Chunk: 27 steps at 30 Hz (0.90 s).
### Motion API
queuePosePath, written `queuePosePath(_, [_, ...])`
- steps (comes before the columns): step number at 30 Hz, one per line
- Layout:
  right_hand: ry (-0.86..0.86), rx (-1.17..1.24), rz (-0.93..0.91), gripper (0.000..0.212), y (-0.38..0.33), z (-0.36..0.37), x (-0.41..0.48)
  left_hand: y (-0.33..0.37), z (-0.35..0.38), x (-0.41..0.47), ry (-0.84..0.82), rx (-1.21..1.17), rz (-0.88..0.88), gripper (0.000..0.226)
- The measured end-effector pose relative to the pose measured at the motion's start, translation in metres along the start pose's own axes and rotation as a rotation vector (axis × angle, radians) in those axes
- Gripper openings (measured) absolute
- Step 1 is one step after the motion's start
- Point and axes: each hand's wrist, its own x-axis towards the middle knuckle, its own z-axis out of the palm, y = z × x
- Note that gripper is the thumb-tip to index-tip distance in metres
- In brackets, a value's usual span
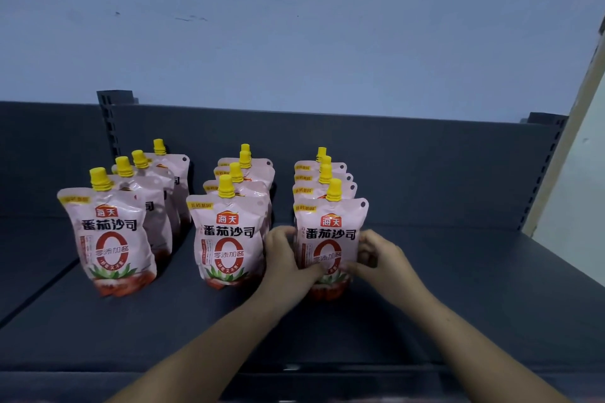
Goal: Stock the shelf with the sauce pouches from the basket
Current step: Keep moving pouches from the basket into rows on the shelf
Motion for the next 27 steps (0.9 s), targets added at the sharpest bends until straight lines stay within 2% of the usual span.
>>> queuePosePath(2, [0.024,-0.022,0.037,0.034,0.004,0.001,0.001,0.002,0.002,0.002,-0.097,-0.159,-0.098,0.076])
queuePosePath(4, [0.033,-0.006,0.086,0.048,0.007,0.002,0.002,0.005,0.004,0.006,-0.149,-0.215,-0.142,0.072])
queuePosePath(6, [-0.031,0.033,0.101,0.065,0.005,0.003,0.002,0.008,0.005,0.012,-0.145,-0.239,-0.185,0.065])
queuePosePath(9, [-0.125,0.097,0.081,0.06,0.001,0.003,0.002,0.008,0.007,0.014,-0.139,-0.254,-0.222,0.065])
queuePosePath(15, [-0.09,0.067,0.083,0.061,-0.001,0.004,0.0,0.008,0.005,0.012,-0.158,-0.242,-0.217,0.064])
queuePosePath(17, [-0.027,0.046,0.113,0.057,-0.004,0.005,-0.002,0.007,0.001,0.005,-0.19,-0.201,-0.215,0.062])
queuePosePath(20, [0.249,-0.034,0.16,0.046,-0.011,0.008,-0.012,0.002,-0.011,-0.01,-0.243,-0.076,-0.211,0.064])
queuePosePath(22, [0.419,-0.117,0.062,0.04,-0.018,0.011,-0.021,-0.002,-0.024,-0.021,-0.278,-0.007,-0.215,0.064])
queuePosePath(23, [0.431,-0.133,-0.023,0.039,-0.024,0.014,-0.026,-0.005,-0.032,-0.025,-0.279,0.012,-0.22,0.061])
queuePosePath(25, [0.322,-0.177,-0.195,0.037,-0.038,0.025,-0.029,-0.01,-0.051,-0.031,-0.243,0.048,-0.211,0.039])
queuePosePath(27, [0.161,-0.265,-0.302,0.02,-0.052,0.044,-0.03,-0.017,-0.072,-0.039,-0.15,0.102,-0.203,0.015])
